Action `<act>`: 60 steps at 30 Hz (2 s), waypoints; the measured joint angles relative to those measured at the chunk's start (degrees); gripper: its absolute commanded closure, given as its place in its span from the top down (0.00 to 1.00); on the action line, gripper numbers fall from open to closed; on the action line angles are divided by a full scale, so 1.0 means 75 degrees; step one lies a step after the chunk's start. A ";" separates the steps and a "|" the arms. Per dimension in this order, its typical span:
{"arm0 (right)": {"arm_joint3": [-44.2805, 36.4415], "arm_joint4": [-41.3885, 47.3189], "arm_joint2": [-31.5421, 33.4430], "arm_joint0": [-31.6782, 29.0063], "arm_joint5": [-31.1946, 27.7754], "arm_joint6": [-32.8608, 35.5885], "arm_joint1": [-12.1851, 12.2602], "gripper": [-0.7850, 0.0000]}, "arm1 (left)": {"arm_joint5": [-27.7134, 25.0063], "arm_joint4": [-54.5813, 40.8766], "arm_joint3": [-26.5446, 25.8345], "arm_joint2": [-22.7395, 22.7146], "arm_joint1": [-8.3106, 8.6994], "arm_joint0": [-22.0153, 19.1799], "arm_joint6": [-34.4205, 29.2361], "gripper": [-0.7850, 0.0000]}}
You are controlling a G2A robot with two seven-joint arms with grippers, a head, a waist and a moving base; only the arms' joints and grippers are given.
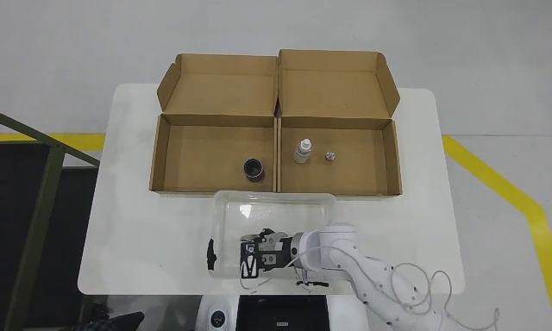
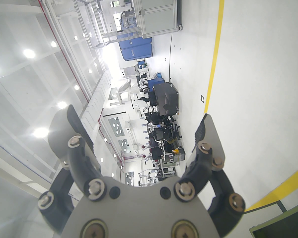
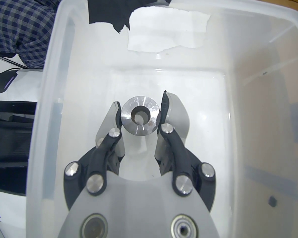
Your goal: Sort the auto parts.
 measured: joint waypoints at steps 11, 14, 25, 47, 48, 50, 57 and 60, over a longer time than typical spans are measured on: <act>-0.0473 0.0370 0.0425 -0.0192 -0.0013 -0.0226 0.0115 0.00 | 0.0000 0.0000 0.0000 0.0000 0.0000 0.0000 0.0000 1.00; -0.0572 0.0501 0.0569 -0.0249 -0.0003 -0.0313 0.0148 0.00 | 0.0000 0.0000 0.0000 0.0000 0.0000 0.0000 0.0000 1.00; -0.1080 0.1012 0.1257 -0.0470 -0.0092 -0.0680 0.0306 0.00 | 0.0000 0.0000 0.0000 0.0000 0.0000 0.0000 0.0000 1.00; -0.1928 0.2362 0.2775 -0.0841 -0.0133 -0.1379 0.0576 0.00 | 0.0000 0.0000 0.0000 0.0000 0.0000 0.0000 0.0000 1.00; -0.1956 0.2432 0.2844 -0.0862 -0.0157 -0.1410 0.0590 0.00 | 0.0000 0.0000 0.0000 0.0000 0.0000 0.0000 0.0000 1.00; -0.1990 0.2529 0.2943 -0.0894 -0.0184 -0.1454 0.0609 0.00 | 0.0000 0.0000 0.0000 0.0000 0.0000 0.0000 0.0000 1.00; -0.2044 0.2863 0.3197 -0.0972 -0.0307 -0.1598 0.0670 0.00 | 0.0000 0.0000 0.0000 0.0000 0.0000 0.0000 0.0000 1.00; -0.2062 0.2949 0.3246 -0.0977 -0.0322 -0.1602 0.0688 0.00 | 0.0000 0.0000 0.0000 0.0000 0.0000 0.0000 0.0000 1.00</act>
